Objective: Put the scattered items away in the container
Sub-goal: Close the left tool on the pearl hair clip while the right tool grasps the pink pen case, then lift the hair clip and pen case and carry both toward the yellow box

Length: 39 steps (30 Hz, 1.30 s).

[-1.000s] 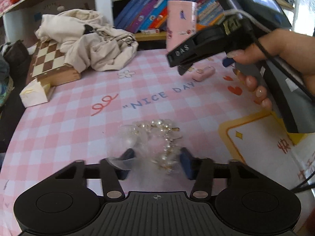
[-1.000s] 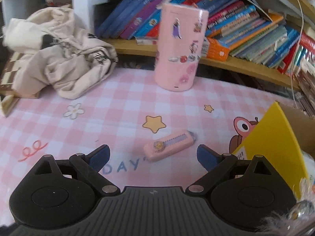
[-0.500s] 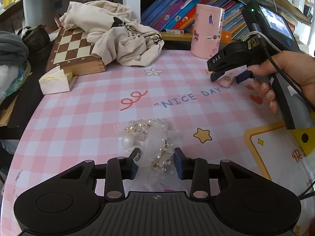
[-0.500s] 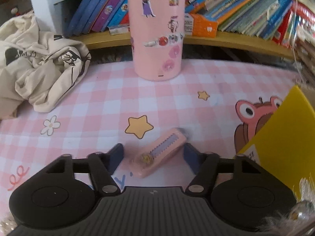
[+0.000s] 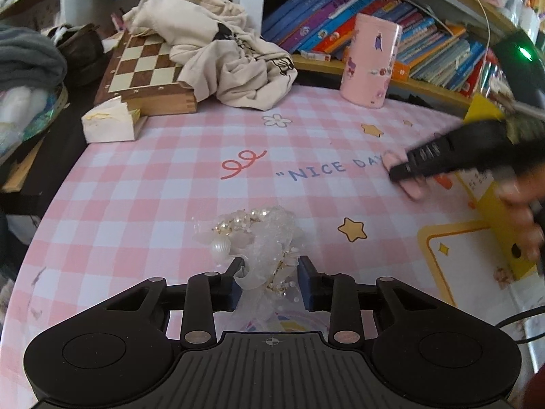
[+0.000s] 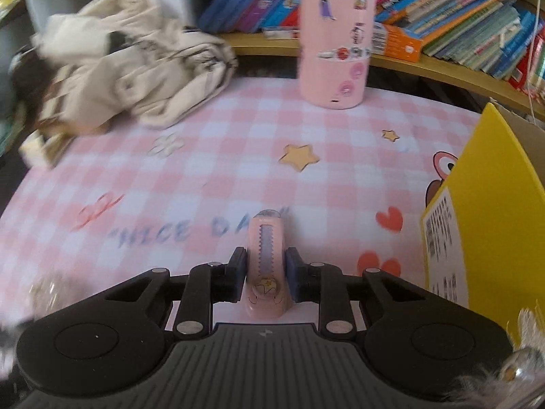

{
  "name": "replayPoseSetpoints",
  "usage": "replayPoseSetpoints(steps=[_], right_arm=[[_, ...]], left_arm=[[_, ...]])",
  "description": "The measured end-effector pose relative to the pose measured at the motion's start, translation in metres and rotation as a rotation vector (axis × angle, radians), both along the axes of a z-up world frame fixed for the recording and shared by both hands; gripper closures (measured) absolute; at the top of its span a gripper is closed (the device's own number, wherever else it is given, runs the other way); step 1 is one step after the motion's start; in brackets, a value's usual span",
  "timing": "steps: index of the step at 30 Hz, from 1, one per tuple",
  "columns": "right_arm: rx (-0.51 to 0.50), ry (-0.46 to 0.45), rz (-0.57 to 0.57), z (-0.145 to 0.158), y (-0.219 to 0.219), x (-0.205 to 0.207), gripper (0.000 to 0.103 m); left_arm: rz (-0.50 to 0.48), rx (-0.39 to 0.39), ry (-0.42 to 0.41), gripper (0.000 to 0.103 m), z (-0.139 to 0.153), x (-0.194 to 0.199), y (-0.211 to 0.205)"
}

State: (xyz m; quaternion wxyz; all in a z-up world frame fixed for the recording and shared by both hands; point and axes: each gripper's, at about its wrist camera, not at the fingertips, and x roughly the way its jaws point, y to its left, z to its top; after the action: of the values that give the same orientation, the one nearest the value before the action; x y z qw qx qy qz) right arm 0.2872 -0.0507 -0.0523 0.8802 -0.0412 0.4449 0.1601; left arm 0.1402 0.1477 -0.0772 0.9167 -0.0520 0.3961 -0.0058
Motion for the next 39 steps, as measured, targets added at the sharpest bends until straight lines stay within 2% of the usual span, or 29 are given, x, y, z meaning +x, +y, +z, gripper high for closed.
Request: replayPoseSetpoints(steps=[6, 14, 26, 34, 39], right_arm=[[0.005, 0.016, 0.121, 0.01, -0.005, -0.043, 0.08], [-0.03, 0.049, 0.224, 0.005, -0.009, -0.087, 0.08], [-0.001, 0.036, 0.224, 0.017, -0.009, -0.102, 0.08], [0.038, 0.024, 0.221, 0.037, -0.018, -0.123, 0.08], [0.057, 0.016, 0.202, 0.05, -0.032, -0.151, 0.08]], left_arm=[[0.022, -0.06, -0.005, 0.073, 0.008, -0.014, 0.006], [-0.019, -0.014, -0.014, 0.073, 0.015, -0.033, -0.004], [-0.024, -0.014, -0.05, 0.073, 0.029, -0.049, -0.004], [-0.024, -0.09, -0.083, 0.073, 0.045, -0.068, 0.0], [-0.062, -0.092, -0.112, 0.073, 0.058, -0.083, -0.008]])
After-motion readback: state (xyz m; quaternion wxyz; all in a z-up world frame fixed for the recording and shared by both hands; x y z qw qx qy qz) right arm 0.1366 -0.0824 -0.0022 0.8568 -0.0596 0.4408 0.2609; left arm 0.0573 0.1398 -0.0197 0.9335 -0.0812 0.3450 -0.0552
